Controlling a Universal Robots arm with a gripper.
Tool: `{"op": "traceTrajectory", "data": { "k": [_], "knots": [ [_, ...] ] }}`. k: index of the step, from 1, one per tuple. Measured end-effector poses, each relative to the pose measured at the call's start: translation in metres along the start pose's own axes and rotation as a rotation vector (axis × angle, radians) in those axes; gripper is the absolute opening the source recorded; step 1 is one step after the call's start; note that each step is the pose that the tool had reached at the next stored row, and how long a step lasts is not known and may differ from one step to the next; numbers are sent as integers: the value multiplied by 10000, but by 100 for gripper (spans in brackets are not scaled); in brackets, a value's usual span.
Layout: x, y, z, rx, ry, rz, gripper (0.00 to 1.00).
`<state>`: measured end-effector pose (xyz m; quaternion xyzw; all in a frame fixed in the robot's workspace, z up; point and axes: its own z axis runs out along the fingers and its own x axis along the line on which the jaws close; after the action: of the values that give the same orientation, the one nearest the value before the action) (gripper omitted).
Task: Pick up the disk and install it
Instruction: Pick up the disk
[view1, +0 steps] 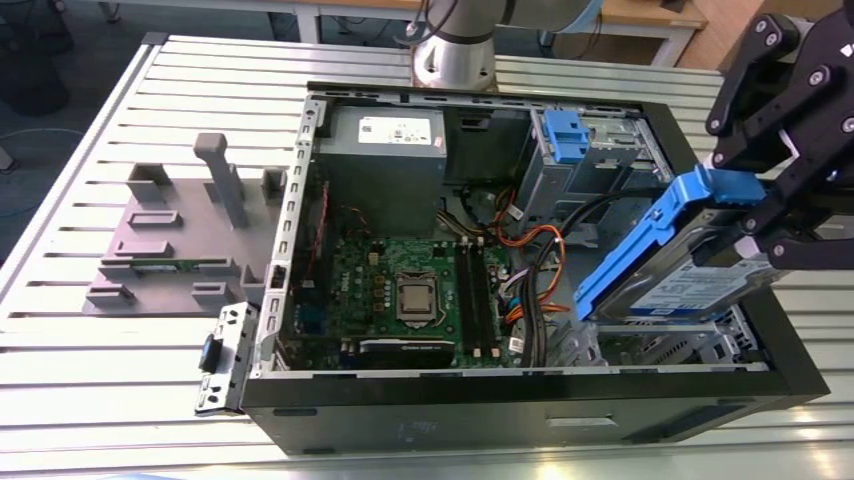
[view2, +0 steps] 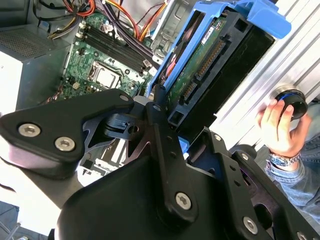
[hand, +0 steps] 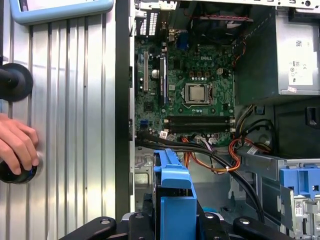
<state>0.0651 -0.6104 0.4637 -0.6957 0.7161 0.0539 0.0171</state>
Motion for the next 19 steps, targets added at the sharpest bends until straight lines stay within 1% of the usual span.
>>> {"op": "traceTrajectory", "data": {
  "k": [1,2,3,6,7,8,9,12,16,19],
  "knots": [
    [0,-9,2,-1,-2,0,37],
    [1,-18,5,-1,-18,0,37],
    [1,-26,8,-1,-65,10,37],
    [1,-39,21,1,-252,79,37],
    [1,-44,26,1,-305,98,37],
    [1,-56,30,0,-342,109,37],
    [1,-73,34,-1,-359,115,37],
    [0,-139,41,-5,-361,132,37],
    [1,-179,55,10,-369,267,37],
    [1,-223,72,15,-373,327,37]
  ]
}}
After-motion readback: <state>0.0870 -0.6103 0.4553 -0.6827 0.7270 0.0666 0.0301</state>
